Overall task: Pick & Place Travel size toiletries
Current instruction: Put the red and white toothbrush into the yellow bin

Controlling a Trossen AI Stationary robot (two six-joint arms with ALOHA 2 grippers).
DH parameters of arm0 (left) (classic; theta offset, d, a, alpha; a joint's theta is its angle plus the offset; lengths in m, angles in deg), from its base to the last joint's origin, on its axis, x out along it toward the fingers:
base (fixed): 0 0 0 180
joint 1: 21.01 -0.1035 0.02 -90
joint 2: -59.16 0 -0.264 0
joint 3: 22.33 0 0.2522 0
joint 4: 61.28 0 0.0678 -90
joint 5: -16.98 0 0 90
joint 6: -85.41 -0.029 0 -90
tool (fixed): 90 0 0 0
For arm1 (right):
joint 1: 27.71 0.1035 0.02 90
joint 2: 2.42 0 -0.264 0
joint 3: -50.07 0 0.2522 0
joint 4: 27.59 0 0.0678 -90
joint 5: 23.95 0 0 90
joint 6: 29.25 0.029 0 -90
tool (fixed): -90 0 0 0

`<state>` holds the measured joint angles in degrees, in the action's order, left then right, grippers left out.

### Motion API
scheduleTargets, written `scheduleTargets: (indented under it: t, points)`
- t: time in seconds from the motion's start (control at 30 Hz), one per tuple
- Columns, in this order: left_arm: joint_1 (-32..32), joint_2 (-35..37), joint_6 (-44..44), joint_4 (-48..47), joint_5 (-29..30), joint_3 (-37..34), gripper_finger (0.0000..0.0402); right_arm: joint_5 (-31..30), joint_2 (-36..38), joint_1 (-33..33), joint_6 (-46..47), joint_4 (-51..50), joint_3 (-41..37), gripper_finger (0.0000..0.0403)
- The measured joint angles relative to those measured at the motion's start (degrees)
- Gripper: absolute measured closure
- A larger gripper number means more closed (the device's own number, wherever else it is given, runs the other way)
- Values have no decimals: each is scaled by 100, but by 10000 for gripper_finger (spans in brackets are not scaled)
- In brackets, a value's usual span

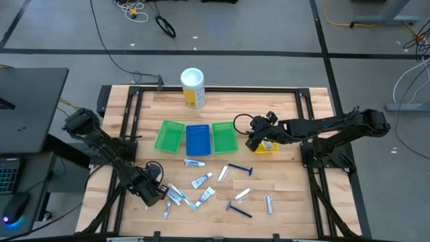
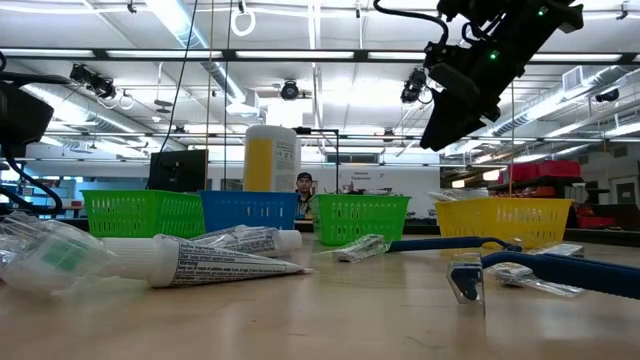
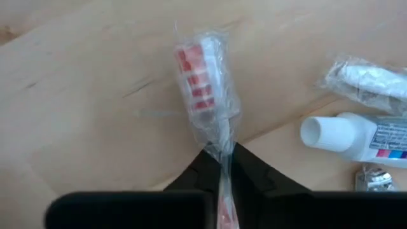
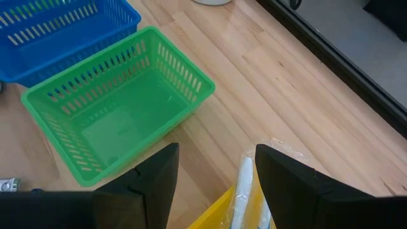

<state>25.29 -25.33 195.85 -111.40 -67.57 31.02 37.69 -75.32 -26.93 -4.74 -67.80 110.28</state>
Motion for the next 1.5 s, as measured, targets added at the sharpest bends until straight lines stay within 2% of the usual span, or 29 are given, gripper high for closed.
scheduleTargets:
  t: [0.1,0.23,0.43,0.63,0.73,1.03,1.17,1.3,1.5]
  points:
    - [0,7,-32,-21,-59,18,385,0,0,0,0,18,0,184]
    - [0,7,-232,-283,-63,239,366,0,0,0,0,19,1,184]
    - [1,7,-606,-1823,-9,1040,387,0,0,0,0,20,-1,184]
    - [-171,7,-1108,-3140,594,1838,381,22,0,1,-174,174,1,184]
    - [-344,7,-1453,-3346,996,2080,372,364,0,4,-531,391,1,185]
    - [-1128,7,-3435,-3195,1571,2315,384,1321,0,7,-1442,1185,1,185]
    - [-1510,7,-4522,-2638,1687,2317,379,1739,-2,9,-1923,1496,1,184]
    - [-1922,7,-5844,-1776,1628,2317,382,2128,-2,9,-2392,1767,1,185]
    - [-2595,7,-7456,-745,1209,2317,380,2549,-2,9,-2713,1962,1,185]
